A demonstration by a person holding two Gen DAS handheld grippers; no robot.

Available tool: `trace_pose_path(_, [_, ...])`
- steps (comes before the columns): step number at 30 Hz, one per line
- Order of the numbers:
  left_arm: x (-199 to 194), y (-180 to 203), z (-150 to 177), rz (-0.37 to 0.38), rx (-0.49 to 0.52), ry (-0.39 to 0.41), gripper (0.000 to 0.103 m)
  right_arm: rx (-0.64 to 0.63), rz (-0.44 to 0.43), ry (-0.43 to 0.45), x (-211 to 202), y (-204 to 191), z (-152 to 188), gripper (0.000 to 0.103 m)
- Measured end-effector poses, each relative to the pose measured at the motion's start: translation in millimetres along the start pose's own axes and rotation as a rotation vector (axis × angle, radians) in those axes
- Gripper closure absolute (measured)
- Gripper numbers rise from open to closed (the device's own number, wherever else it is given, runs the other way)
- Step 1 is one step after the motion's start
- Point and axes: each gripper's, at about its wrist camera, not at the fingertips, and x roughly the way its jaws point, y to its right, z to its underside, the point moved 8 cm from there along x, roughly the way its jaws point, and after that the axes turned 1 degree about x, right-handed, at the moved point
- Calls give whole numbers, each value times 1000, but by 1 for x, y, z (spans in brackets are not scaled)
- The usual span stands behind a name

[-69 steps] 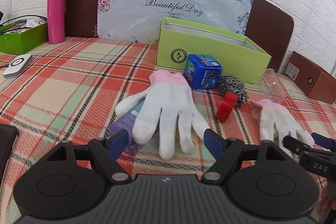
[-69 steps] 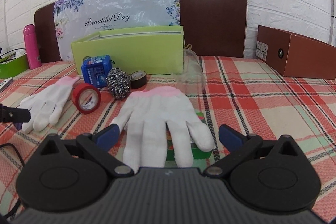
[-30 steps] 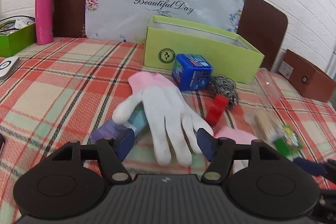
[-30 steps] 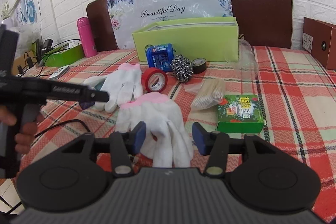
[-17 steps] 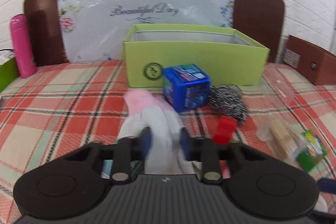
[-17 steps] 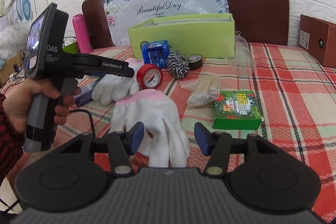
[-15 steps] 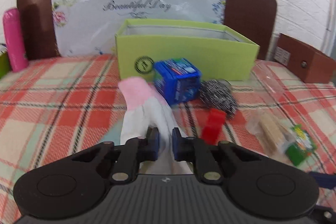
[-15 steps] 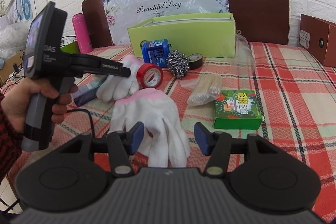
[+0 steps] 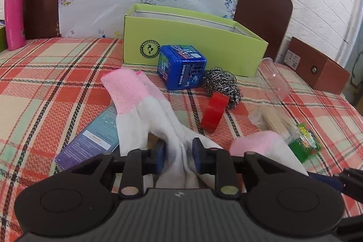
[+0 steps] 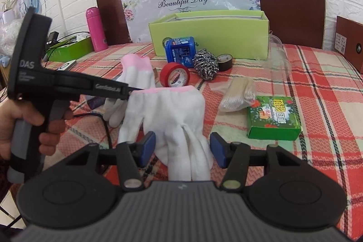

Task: Organize objects
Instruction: 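Carry both gloves into the lime box and open both tools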

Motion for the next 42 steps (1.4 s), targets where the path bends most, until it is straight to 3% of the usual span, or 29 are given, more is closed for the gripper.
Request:
trace_pose_path(3, [-2, 0, 2, -21, 9, 11, 55, -4, -6, -1, 1, -2, 0, 45])
trace_pose_path(4, [-3, 0, 3, -25, 12, 11, 54, -5, -11, -3, 1, -3, 1, 45])
trace_pose_path(6, [-3, -1, 4, -15, 11, 1, 61, -4, -15, -7, 3, -4, 2, 45])
trace_pose_path(7, [-2, -1, 4, -7, 8, -3, 72, 0, -14, -6, 3, -4, 2, 45])
trace_pose_path(8, [-3, -1, 5, -2, 8, -6, 76, 4, -15, -9, 4, -3, 2, 47])
trace_pose_path(10, [-3, -1, 4, 3, 2, -9, 89, 2, -23, -18, 4, -4, 3, 72])
trace_pose_path(12, [-5, -1, 4, 17, -14, -10, 93, 3, -30, -18, 3, -5, 3, 85])
trace_pose_path(15, [-12, -1, 4, 25, -17, 1, 96, 6, -37, 6, -2, -5, 0, 91])
trace_pose_path(26, [-45, 14, -40, 130, 15, 105, 96, 69, -72, 194, -37, 7, -47, 92])
trace_pose_path(38, [-35, 25, -121, 166, 80, 202, 96, 84, 5, 398, -39, 50, -122, 92])
trace_pose_path(42, [-14, 27, -154, 248, 20, 225, 96, 91, -17, 432, -21, 67, -154, 92])
